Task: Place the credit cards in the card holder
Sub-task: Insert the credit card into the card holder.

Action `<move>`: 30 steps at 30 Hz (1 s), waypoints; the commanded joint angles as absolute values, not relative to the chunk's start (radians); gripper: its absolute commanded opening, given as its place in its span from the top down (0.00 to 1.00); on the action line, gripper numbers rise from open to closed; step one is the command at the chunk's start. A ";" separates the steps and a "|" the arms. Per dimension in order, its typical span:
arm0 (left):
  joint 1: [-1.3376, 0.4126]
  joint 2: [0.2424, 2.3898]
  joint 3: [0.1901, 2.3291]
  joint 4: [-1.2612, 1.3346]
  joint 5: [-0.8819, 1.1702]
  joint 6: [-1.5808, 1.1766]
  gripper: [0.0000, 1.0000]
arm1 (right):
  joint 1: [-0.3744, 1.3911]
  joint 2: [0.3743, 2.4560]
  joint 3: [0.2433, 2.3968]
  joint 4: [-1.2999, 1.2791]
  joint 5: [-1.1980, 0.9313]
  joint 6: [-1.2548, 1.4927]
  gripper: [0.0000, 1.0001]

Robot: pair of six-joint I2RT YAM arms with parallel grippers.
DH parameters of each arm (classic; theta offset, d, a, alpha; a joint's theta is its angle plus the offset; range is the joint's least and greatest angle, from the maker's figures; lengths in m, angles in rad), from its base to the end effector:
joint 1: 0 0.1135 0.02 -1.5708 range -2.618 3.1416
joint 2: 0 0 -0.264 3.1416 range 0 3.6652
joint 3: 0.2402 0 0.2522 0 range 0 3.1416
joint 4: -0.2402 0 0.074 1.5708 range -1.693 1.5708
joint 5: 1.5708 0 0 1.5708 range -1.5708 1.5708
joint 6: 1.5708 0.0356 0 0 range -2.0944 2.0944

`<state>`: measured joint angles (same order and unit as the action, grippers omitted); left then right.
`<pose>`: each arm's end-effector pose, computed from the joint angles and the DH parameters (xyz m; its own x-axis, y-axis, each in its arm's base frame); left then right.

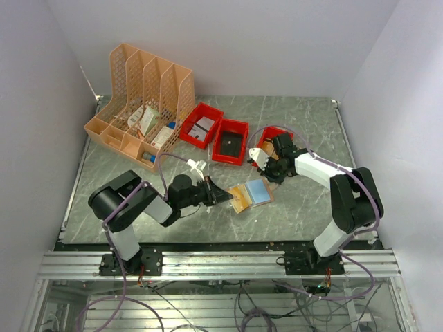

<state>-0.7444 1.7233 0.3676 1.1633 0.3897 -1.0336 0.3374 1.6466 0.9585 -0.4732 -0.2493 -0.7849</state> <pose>0.1938 -0.1969 0.1275 -0.8461 -0.3011 -0.4399 0.3402 0.3302 -0.8805 0.2901 0.1111 0.1680 -0.3201 -0.8381 -0.4416 -0.9043 0.4093 -0.1213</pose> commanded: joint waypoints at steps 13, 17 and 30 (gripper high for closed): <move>-0.720 1.849 0.407 1.283 0.345 -1.154 0.93 | 0.389 1.673 0.955 -0.534 -0.375 -0.766 1.00; -0.720 1.893 0.409 1.324 0.331 -1.191 0.93 | 0.405 1.683 0.967 -0.546 -0.390 -0.758 1.00; -0.718 1.921 0.473 1.249 0.334 -1.166 0.93 | 0.405 1.544 0.959 -0.558 -0.405 -0.744 1.00</move>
